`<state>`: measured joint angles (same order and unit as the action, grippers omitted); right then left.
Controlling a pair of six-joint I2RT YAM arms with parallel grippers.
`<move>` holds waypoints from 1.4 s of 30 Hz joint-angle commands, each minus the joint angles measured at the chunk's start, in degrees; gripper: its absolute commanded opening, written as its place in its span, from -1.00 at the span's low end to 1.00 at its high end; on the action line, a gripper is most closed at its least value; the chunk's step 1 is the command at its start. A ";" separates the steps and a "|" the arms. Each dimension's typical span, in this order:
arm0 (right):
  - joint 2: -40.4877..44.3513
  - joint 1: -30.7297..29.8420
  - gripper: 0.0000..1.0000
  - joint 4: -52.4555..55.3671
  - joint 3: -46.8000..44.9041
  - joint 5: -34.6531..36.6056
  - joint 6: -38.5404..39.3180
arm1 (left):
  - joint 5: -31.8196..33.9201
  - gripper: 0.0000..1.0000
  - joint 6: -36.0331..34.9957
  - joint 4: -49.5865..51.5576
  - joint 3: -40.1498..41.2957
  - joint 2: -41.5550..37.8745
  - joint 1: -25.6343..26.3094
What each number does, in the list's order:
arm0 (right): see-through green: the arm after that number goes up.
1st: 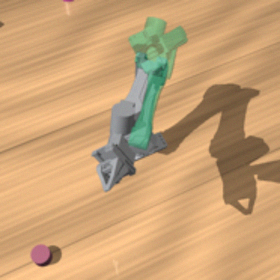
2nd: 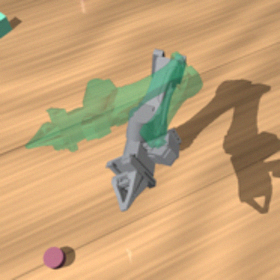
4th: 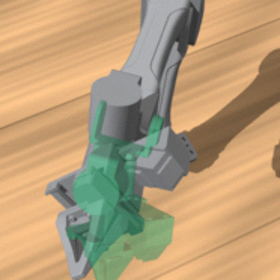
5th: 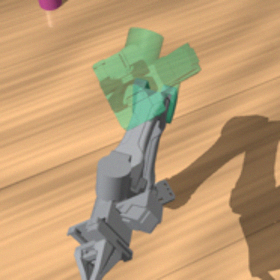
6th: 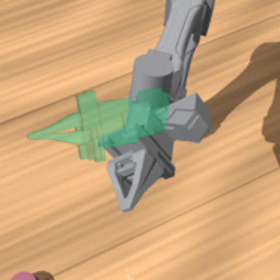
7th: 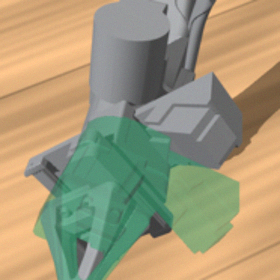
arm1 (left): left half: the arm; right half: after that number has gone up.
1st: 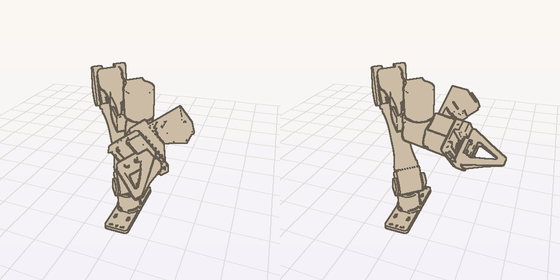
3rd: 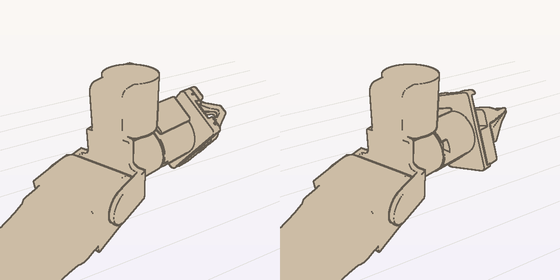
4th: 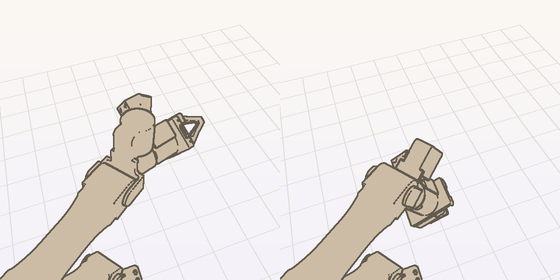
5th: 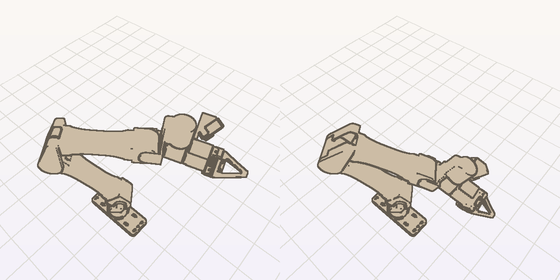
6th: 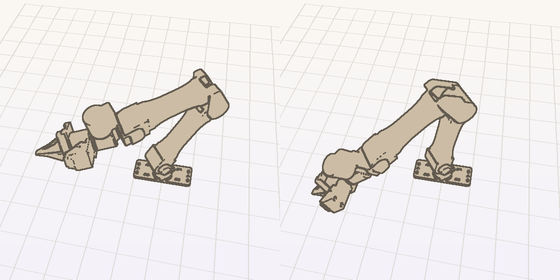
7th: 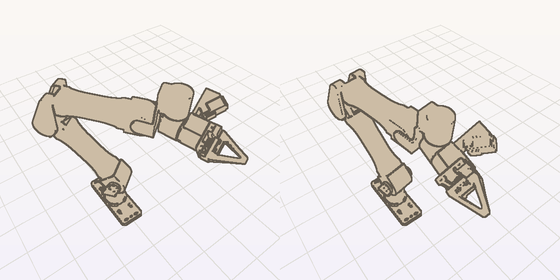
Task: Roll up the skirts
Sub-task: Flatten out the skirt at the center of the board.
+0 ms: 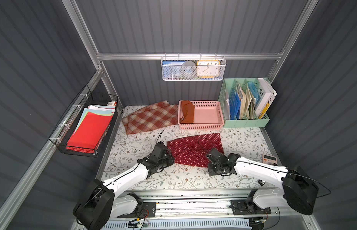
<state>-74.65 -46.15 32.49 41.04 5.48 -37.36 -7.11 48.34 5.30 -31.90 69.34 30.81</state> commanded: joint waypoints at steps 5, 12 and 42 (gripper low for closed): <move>19.34 -5.26 -1.00 15.77 -3.01 -2.82 -11.38 | 0.75 -1.00 -1.32 8.53 0.17 -10.66 0.21; 41.56 -11.61 -1.00 24.38 -5.16 -1.51 -22.09 | -3.32 -1.00 0.31 12.67 8.85 -33.36 0.57; 56.58 -14.22 -0.40 15.20 -17.01 -24.24 -25.80 | -9.52 0.45 6.16 20.03 11.62 -54.94 0.66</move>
<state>-19.35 -59.44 51.31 23.64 -13.10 -62.33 -18.28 53.43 31.16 -18.39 10.61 31.24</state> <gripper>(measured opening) 0.267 0.734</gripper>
